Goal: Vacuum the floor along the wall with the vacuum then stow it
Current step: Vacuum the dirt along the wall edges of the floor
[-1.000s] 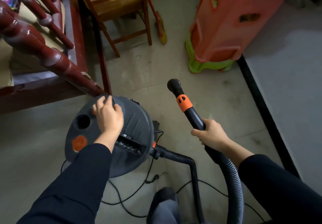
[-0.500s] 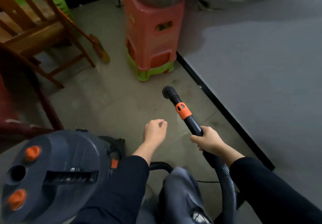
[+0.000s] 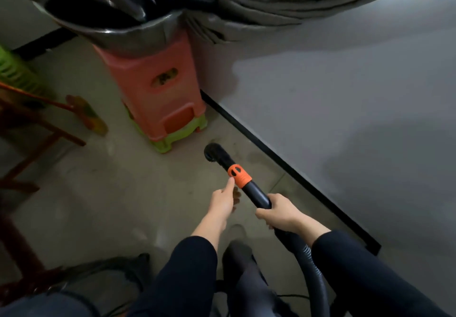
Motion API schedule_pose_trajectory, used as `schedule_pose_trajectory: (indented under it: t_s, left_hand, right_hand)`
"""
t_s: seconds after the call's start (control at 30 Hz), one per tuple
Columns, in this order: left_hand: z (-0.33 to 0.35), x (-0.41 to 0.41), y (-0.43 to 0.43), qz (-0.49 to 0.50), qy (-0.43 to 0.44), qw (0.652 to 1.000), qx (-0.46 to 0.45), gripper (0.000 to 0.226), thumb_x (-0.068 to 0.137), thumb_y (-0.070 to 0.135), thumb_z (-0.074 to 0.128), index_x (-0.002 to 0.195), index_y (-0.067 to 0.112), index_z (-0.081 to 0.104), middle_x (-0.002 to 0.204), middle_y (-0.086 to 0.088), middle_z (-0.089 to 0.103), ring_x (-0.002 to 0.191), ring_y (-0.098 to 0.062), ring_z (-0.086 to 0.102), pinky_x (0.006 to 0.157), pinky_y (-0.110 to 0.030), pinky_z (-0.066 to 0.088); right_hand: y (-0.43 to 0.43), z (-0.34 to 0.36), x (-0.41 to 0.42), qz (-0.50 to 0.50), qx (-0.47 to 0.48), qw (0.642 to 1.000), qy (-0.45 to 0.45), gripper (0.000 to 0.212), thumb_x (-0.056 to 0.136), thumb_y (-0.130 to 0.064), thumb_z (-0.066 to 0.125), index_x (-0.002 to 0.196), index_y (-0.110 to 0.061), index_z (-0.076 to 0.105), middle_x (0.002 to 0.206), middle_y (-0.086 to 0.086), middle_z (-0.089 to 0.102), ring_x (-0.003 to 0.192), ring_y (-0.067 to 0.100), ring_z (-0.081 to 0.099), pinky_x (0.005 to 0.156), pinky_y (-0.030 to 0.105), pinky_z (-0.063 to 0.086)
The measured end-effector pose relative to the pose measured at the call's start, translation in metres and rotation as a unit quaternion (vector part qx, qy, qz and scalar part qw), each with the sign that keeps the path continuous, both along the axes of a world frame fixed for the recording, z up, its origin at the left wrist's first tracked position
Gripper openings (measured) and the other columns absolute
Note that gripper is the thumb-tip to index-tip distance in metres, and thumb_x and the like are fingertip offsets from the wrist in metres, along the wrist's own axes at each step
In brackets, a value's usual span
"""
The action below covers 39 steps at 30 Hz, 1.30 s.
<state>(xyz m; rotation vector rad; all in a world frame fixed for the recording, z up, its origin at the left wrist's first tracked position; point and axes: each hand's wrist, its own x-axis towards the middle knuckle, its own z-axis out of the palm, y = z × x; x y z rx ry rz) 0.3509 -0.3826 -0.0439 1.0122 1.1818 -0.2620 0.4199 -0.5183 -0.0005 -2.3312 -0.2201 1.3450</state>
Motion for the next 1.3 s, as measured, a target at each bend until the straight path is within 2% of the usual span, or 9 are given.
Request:
schedule_pose_trajectory:
  t_s: [0.23, 0.37, 0.57, 0.63, 0.8, 0.93, 1.03, 1.17, 1.3]
  left_hand:
    - [0.002, 0.075, 0.011, -0.015, 0.011, 0.999, -0.043, 0.046, 0.096, 0.048, 0.052, 0.118, 0.008, 0.05, 0.098, -0.005, 0.067, 0.094, -0.019, 0.066, 0.086, -0.034, 0.05]
    - [0.004, 0.101, 0.027, -0.054, 0.001, 0.998, -0.043, 0.037, 0.095, 0.045, 0.054, 0.11, 0.012, 0.047, 0.096, -0.003, 0.064, 0.093, -0.018, 0.065, 0.086, -0.033, 0.049]
    - [-0.011, 0.141, 0.063, -0.145, -0.017, 0.987, -0.065, 0.026, 0.094, 0.036, 0.061, 0.107, 0.013, 0.061, 0.099, -0.004, 0.069, 0.094, -0.016, 0.064, 0.091, -0.033, 0.049]
    - [-0.024, 0.156, 0.079, -0.196, -0.022, 0.979, -0.054, 0.026, 0.093, 0.034, 0.063, 0.106, 0.011, 0.063, 0.1, -0.006, 0.07, 0.095, -0.018, 0.066, 0.089, -0.033, 0.051]
    - [-0.065, 0.171, 0.113, -0.294, 0.01, 0.955, -0.031, 0.022, 0.092, 0.036, 0.064, 0.092, 0.014, 0.064, 0.095, -0.005, 0.073, 0.094, -0.019, 0.069, 0.084, -0.032, 0.054]
    - [-0.109, 0.17, 0.126, -0.32, 0.065, 0.944, -0.038, 0.032, 0.092, 0.036, 0.064, 0.106, 0.007, 0.064, 0.095, -0.006, 0.072, 0.093, -0.018, 0.068, 0.074, -0.027, 0.053]
    - [-0.142, 0.167, 0.128, -0.313, 0.097, 0.944, -0.041, 0.032, 0.091, 0.032, 0.065, 0.108, 0.004, 0.062, 0.092, -0.006, 0.071, 0.088, -0.017, 0.068, 0.069, -0.025, 0.051]
    - [-0.19, 0.164, 0.122, -0.26, 0.099, 0.957, -0.081, 0.029, 0.092, 0.021, 0.065, 0.109, -0.001, 0.058, 0.095, -0.013, 0.066, 0.088, -0.022, 0.063, 0.08, -0.033, 0.049]
    - [-0.25, 0.161, 0.12, -0.265, 0.102, 0.953, -0.103, 0.031, 0.092, 0.017, 0.065, 0.114, -0.003, 0.057, 0.097, -0.014, 0.066, 0.09, -0.022, 0.064, 0.082, -0.033, 0.05]
  right_hand:
    - [0.014, -0.004, 0.063, 0.008, -0.022, 1.0, 0.016, 0.018, 0.085, -0.021, 0.057, 0.101, -0.014, 0.053, 0.078, 0.004, 0.06, 0.06, 0.015, 0.059, 0.048, 0.019, 0.046]
    - [0.024, -0.007, 0.084, -0.01, -0.027, 1.0, 0.011, 0.021, 0.086, -0.022, 0.058, 0.105, -0.015, 0.053, 0.082, 0.005, 0.061, 0.063, 0.015, 0.061, 0.053, 0.022, 0.05]
    - [0.053, -0.026, 0.107, -0.07, -0.021, 0.997, -0.006, 0.021, 0.084, -0.025, 0.061, 0.103, -0.021, 0.053, 0.085, 0.0, 0.06, 0.071, 0.015, 0.06, 0.063, 0.029, 0.05]
    - [0.065, -0.04, 0.111, -0.106, -0.02, 0.994, -0.015, 0.02, 0.086, -0.027, 0.06, 0.103, -0.023, 0.052, 0.086, -0.002, 0.059, 0.072, 0.013, 0.058, 0.06, 0.025, 0.047]
    - [0.095, -0.084, 0.098, -0.168, -0.03, 0.985, -0.004, 0.017, 0.088, -0.027, 0.059, 0.102, -0.026, 0.05, 0.084, -0.003, 0.058, 0.071, 0.013, 0.056, 0.059, 0.025, 0.041]
    - [0.11, -0.125, 0.086, -0.164, -0.044, 0.985, -0.009, 0.016, 0.088, -0.028, 0.058, 0.101, -0.026, 0.049, 0.086, -0.006, 0.056, 0.074, 0.013, 0.055, 0.058, 0.023, 0.039]
    - [0.114, -0.158, 0.078, -0.15, -0.05, 0.987, -0.013, 0.021, 0.089, -0.031, 0.057, 0.107, -0.022, 0.052, 0.093, -0.004, 0.057, 0.08, 0.016, 0.056, 0.066, 0.026, 0.044]
    - [0.114, -0.206, 0.069, -0.144, -0.052, 0.987, -0.039, 0.027, 0.088, -0.033, 0.058, 0.111, -0.019, 0.053, 0.094, 0.0, 0.057, 0.079, 0.018, 0.054, 0.062, 0.026, 0.04]
    - [0.114, -0.268, 0.059, -0.163, -0.068, 0.983, -0.046, 0.029, 0.087, -0.037, 0.058, 0.11, -0.02, 0.052, 0.098, 0.001, 0.06, 0.082, 0.02, 0.055, 0.069, 0.027, 0.04]
